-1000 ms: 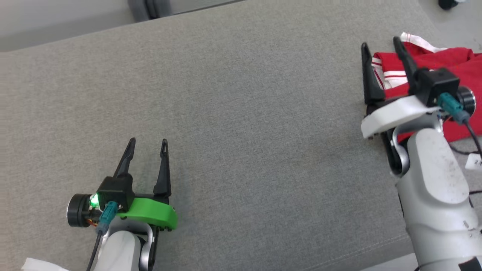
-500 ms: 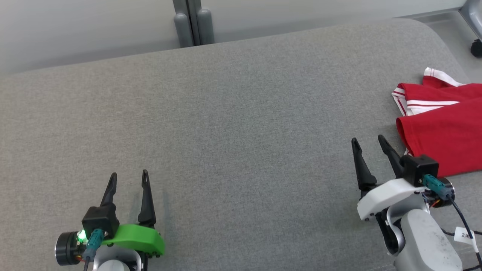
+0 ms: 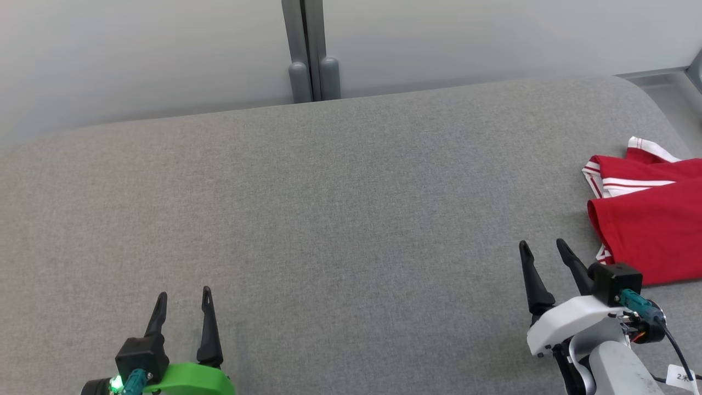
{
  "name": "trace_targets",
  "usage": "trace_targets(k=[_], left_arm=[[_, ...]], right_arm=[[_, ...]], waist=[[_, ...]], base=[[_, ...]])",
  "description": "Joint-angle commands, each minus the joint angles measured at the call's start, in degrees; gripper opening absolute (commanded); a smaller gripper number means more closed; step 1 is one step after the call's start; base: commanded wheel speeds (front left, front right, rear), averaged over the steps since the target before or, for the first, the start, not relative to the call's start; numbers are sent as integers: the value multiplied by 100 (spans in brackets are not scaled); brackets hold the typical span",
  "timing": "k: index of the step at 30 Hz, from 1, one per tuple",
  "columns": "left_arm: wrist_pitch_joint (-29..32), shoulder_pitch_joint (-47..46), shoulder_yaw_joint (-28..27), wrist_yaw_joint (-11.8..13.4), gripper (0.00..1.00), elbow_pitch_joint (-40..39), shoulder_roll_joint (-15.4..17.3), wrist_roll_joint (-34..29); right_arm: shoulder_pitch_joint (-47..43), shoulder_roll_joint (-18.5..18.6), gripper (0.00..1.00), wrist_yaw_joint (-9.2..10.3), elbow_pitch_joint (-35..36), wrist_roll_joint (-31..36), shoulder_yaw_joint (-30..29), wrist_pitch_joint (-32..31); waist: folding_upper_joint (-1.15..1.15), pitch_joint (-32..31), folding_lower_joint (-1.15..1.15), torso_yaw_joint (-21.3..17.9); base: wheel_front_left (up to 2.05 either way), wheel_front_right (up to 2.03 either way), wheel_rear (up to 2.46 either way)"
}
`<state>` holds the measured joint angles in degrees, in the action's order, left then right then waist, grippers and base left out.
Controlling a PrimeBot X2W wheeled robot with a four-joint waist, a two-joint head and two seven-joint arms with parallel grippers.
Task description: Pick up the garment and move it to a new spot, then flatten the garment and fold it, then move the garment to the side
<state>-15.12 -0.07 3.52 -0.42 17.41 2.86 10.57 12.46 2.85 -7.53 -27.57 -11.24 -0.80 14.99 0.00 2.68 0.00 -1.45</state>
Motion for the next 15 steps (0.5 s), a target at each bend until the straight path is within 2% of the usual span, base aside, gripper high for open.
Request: trace_targets(k=[1,9,10,13,15], left_arm=[[3,125,4,19,100,11,18,52],[3,251,-17,-22,100,-19,18,135],[0,202,3,-11,0,-9,-2,85],[4,217,18,-15,0,151,-20,87],[84,165,-36,-34,0,170,-19,301]], right_arm=[[-107,20,100,10,0,-6,-16,22],[-194,20,100,10,148,-70,-61,22],[-118,-2,0,0,135,-43,-51,0],[-216,-40,0,-1,2,-46,-47,-12],[-178,-38,0,-1,-11,-247,-108,-106]], waist=[[0,-105,0,56],[0,-229,0,107],[0,-225,0,102],[0,-232,0,106],[0,-233,0,107]], base=[[0,0,0],[0,0,0],[0,0,0],[0,0,0],[0,0,0]])
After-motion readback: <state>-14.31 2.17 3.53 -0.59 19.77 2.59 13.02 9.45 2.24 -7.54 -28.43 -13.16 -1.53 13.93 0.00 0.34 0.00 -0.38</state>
